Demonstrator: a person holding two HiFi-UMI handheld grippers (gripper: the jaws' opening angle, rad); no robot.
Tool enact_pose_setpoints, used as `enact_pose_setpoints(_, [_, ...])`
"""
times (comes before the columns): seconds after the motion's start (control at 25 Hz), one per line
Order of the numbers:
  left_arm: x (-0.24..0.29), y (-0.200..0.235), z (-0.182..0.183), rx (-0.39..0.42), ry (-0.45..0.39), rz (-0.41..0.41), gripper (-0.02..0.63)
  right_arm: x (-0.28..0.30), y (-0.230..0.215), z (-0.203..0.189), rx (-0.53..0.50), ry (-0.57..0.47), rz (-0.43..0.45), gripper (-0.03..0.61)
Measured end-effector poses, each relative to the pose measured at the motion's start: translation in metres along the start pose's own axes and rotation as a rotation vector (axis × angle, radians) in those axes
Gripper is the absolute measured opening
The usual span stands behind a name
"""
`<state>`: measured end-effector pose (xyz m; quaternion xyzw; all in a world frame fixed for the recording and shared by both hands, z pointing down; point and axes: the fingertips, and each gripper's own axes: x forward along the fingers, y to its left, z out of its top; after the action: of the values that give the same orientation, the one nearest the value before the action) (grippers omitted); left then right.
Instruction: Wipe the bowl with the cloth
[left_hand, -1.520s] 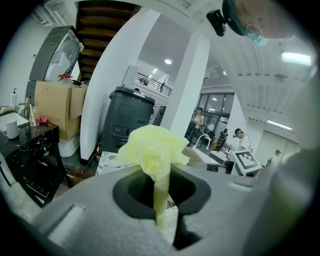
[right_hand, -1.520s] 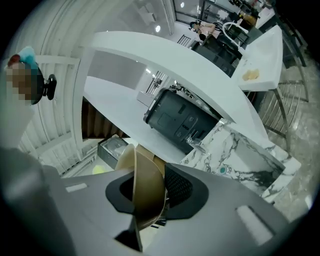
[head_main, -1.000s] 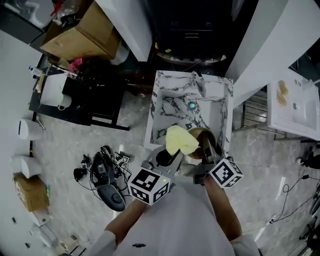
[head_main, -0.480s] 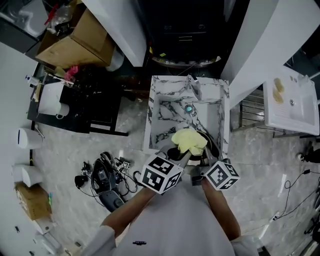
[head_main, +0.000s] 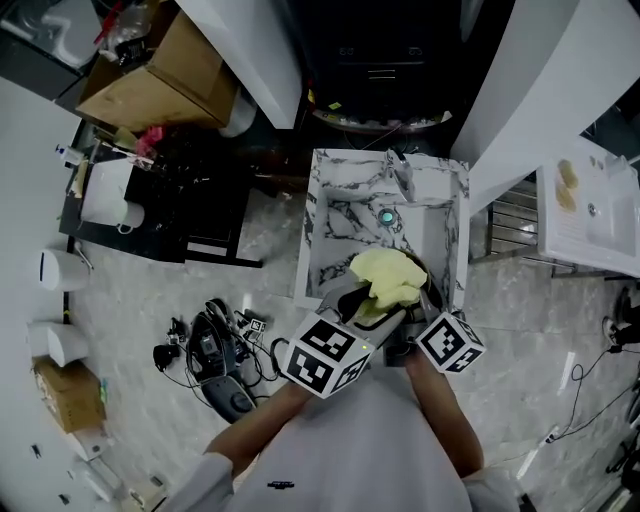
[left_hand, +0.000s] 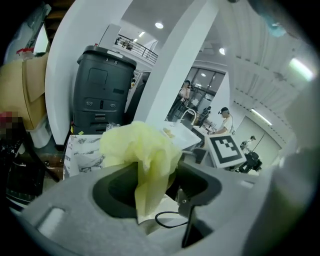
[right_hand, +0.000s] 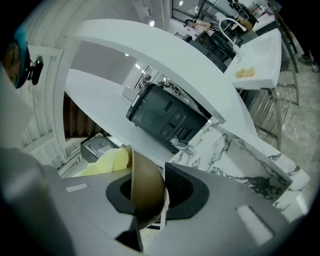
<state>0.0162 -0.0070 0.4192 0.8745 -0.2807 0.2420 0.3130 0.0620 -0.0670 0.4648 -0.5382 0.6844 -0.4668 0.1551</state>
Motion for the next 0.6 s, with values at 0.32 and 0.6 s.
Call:
enact_pose_setpoints(0.32, [-0.031, 0.012, 0.010, 0.219, -0.048, 0.167, 0.255, 0.003, 0.002, -0.015, -0.008, 0.067, 0.007, 0.072])
enact_pose_setpoints(0.6, [-0.035, 0.005, 0.009, 0.720, -0.025, 0.241, 0.255, 0.002, 0.003, -0.025, -0.047, 0.127, 0.017, 0.072])
